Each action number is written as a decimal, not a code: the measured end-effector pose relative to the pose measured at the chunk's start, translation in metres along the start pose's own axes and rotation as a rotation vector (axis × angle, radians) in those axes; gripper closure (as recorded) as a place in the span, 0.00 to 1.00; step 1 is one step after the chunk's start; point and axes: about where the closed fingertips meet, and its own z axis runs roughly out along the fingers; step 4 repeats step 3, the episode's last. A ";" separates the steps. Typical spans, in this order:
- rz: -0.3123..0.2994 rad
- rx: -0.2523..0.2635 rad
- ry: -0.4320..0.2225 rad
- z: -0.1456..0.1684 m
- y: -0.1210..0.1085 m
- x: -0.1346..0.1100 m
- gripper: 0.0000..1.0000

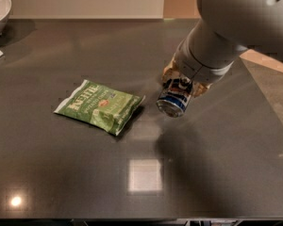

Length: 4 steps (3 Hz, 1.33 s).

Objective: Pick pepsi can

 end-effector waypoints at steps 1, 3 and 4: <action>-0.017 -0.006 -0.006 -0.017 0.000 0.008 1.00; -0.025 0.040 -0.036 -0.060 -0.009 0.018 1.00; -0.025 0.040 -0.036 -0.060 -0.009 0.018 1.00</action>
Offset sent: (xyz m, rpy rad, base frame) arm -0.0086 -0.0157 0.0611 0.0072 0.0314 0.0545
